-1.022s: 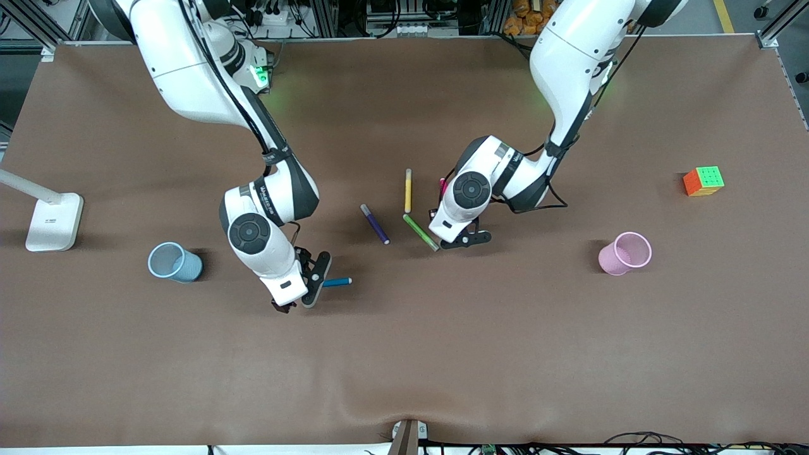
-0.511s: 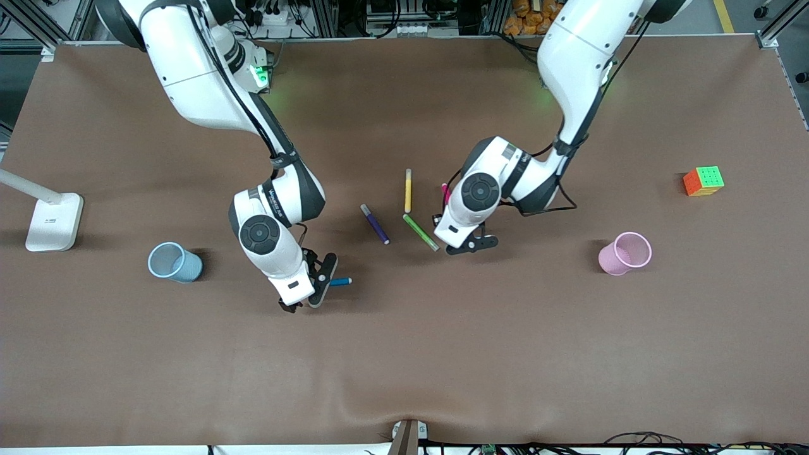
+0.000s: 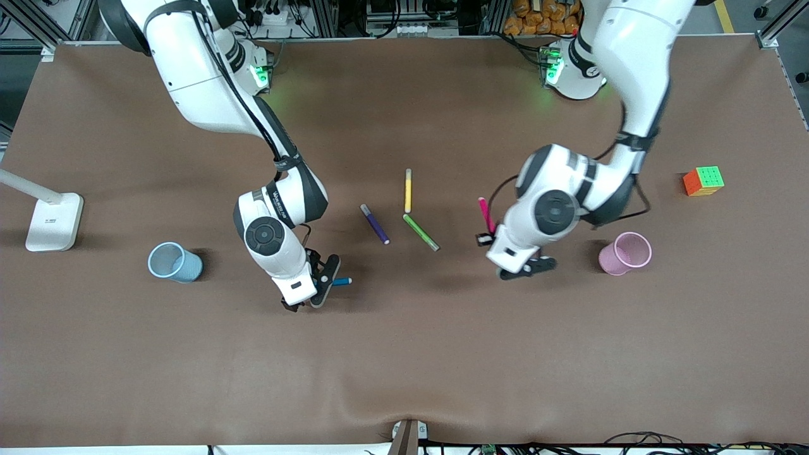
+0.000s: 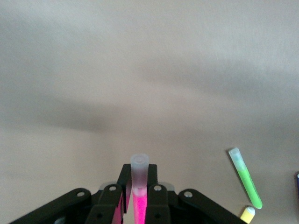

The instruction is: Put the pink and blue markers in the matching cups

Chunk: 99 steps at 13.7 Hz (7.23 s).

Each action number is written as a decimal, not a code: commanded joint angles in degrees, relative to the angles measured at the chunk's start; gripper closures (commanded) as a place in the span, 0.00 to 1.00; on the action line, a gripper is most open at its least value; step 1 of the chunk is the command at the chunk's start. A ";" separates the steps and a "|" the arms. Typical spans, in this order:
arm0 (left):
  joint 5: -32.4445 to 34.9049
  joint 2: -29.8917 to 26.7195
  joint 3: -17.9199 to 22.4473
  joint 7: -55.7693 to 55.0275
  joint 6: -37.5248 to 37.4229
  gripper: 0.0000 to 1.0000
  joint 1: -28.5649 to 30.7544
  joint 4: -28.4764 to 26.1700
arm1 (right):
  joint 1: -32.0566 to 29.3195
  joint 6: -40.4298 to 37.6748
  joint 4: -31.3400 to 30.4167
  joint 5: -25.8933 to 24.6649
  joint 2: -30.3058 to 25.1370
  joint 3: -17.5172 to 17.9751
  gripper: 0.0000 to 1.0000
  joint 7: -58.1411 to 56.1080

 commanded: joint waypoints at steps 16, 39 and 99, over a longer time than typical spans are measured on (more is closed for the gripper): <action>32.60 -7.10 0.68 4.25 -3.61 1.00 13.61 4.20 | 0.98 0.23 1.01 -1.24 1.73 -0.58 0.00 4.74; 62.14 -10.01 -1.78 -40.66 6.31 1.00 16.96 -16.45 | 0.80 -18.64 0.92 -2.55 -9.15 -6.64 1.00 3.16; 4.30 -21.42 -2.83 26.04 -34.12 0.00 22.23 17.05 | -16.85 -45.30 -0.41 -2.04 -29.90 -13.24 0.00 5.88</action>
